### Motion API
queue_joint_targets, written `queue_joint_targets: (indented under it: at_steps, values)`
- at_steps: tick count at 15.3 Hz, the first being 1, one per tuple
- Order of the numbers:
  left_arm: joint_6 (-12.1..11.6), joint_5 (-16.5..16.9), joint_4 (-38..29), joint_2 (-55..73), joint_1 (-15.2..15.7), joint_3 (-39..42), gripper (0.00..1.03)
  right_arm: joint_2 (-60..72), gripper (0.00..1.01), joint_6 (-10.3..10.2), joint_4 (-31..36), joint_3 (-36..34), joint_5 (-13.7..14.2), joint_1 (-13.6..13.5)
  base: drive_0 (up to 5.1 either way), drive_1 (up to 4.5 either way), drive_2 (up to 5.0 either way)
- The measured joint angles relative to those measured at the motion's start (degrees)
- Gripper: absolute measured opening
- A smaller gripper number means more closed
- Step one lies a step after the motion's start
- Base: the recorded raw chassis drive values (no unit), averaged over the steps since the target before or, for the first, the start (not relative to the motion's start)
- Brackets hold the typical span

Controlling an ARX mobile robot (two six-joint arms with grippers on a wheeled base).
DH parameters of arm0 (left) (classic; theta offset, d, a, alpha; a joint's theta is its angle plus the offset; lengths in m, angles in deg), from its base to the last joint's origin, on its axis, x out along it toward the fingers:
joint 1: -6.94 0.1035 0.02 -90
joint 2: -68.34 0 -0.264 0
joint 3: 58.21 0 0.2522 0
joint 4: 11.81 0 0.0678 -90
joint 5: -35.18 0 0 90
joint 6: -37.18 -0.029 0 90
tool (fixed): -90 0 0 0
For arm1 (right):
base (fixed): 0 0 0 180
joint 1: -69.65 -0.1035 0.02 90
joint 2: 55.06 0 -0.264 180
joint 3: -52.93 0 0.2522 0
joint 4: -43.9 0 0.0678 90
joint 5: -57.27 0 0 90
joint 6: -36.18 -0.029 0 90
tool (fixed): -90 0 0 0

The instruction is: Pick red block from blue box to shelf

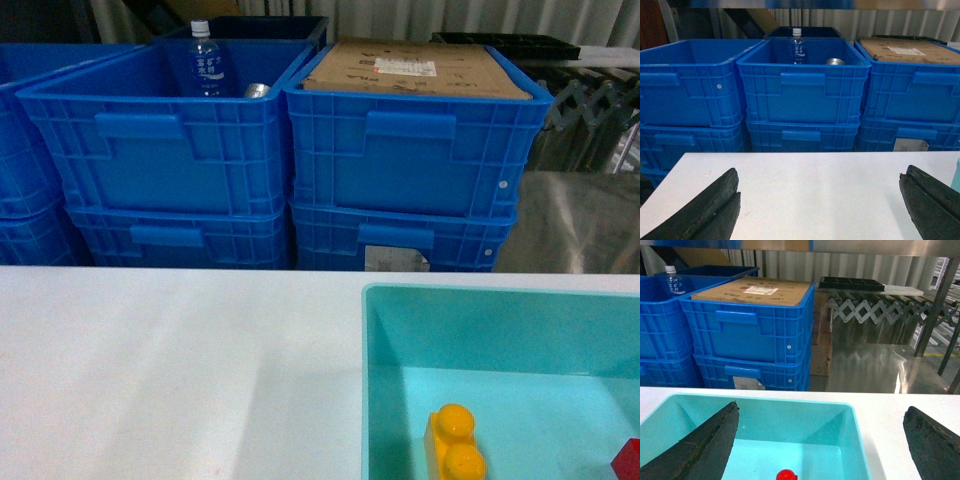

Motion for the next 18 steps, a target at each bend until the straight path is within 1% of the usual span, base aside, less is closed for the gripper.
queue_joint_targets:
  at_steps: [16,17,18]
  values:
    - [0.0,0.0,0.0,0.0,0.0,0.0,0.98,0.0,0.98,0.0,0.0,0.0,0.0,0.0,0.0,0.00,0.0]
    - [0.0,0.0,0.0,0.0,0.0,0.0,0.98,0.8,0.98,-0.2,0.9,0.0,-0.2,-0.5,0.0,0.00,0.0]
    - [0.0,0.0,0.0,0.0,0.0,0.0,0.98,6.5,0.98,-1.4,4.6,0.6,0.8,-3.1,0.0,0.00,0.0]
